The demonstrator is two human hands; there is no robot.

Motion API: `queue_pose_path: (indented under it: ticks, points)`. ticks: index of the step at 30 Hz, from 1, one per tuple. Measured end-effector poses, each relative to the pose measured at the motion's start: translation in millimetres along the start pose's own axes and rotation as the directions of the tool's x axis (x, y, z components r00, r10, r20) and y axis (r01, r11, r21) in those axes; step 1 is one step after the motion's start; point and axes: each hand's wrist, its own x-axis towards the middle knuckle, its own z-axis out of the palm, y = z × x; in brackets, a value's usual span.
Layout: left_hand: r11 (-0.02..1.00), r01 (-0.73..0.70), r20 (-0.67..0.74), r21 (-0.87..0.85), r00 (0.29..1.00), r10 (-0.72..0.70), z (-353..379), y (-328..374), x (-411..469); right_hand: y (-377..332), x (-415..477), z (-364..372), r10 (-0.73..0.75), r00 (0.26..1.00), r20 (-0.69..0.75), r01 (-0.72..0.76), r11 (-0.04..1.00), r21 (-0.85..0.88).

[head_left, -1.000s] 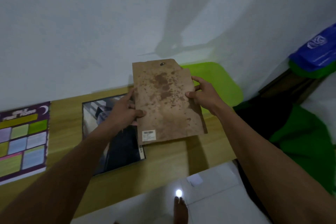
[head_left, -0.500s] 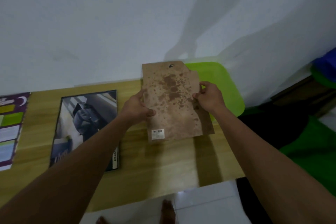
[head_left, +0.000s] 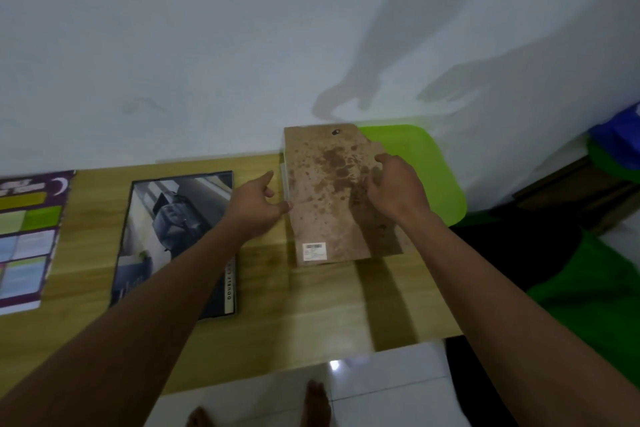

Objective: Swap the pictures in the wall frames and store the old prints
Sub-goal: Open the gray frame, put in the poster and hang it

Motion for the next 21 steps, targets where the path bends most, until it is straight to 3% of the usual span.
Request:
queue_pose_path:
  ticks: [5, 12, 16, 21]
  points:
    - [0.996, -0.022, 0.012, 0.089, 1.000, 0.021, -38, -43, -28, -62, -25, 8, -0.082, 0.997, -0.002, 0.082, 0.997, -0.007]
    - [0.979, -0.020, -0.120, 0.201, 0.992, 0.044, -102, -127, -68, -158, -75, 72, -0.149, 0.980, 0.135, 0.146, 0.989, 0.028]
    - [0.965, 0.023, -0.114, 0.261, 0.993, 0.008, -121, -183, -71, -188, -95, 127, -0.109, 0.962, 0.249, 0.104, 0.994, 0.032]
    - [0.947, -0.020, -0.113, 0.322, 0.992, 0.059, -131, -230, -75, -201, -105, 180, -0.032, 0.947, 0.320, 0.054, 0.997, -0.059]
